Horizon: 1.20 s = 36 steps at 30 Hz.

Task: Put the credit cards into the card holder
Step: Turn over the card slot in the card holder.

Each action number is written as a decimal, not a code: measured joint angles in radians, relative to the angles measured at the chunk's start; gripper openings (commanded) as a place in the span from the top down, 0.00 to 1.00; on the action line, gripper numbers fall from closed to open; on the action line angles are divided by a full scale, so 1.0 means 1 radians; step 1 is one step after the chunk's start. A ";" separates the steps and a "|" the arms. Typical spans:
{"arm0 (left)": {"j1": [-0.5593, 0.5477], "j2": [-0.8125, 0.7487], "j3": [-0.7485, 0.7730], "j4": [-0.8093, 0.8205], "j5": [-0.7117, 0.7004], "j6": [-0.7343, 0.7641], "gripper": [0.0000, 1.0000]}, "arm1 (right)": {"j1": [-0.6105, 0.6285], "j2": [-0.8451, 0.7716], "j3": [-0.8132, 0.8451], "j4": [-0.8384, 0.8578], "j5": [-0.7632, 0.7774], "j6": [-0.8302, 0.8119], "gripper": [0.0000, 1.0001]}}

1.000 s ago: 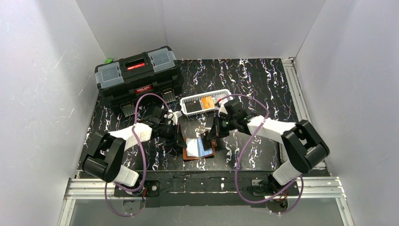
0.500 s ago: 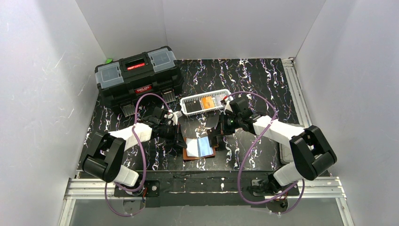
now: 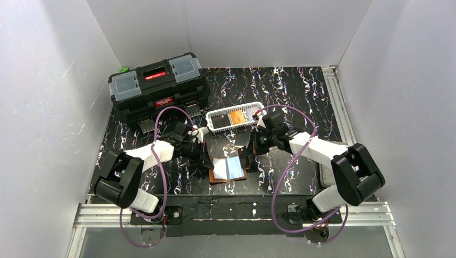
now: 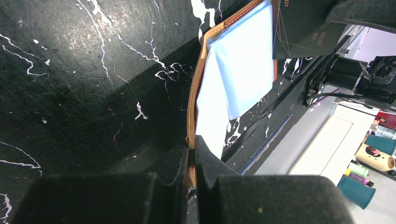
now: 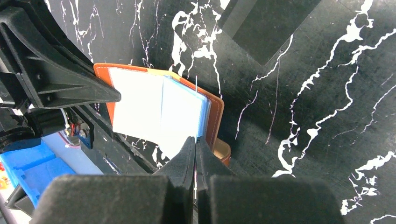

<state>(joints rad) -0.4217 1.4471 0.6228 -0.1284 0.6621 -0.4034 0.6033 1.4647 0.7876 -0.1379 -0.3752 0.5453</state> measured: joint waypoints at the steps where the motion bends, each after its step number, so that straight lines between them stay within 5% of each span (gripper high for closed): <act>1: 0.000 0.000 0.000 0.000 0.000 0.000 1.00 | 0.000 0.000 0.000 -0.006 0.003 -0.004 0.99; 36: -0.014 -0.001 0.000 0.000 0.004 0.000 1.00 | 0.000 0.059 -0.033 0.113 -0.199 0.123 0.99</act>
<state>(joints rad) -0.4362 1.4464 0.6228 -0.1280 0.6659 -0.4038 0.6033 1.5238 0.7544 -0.0250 -0.5739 0.6682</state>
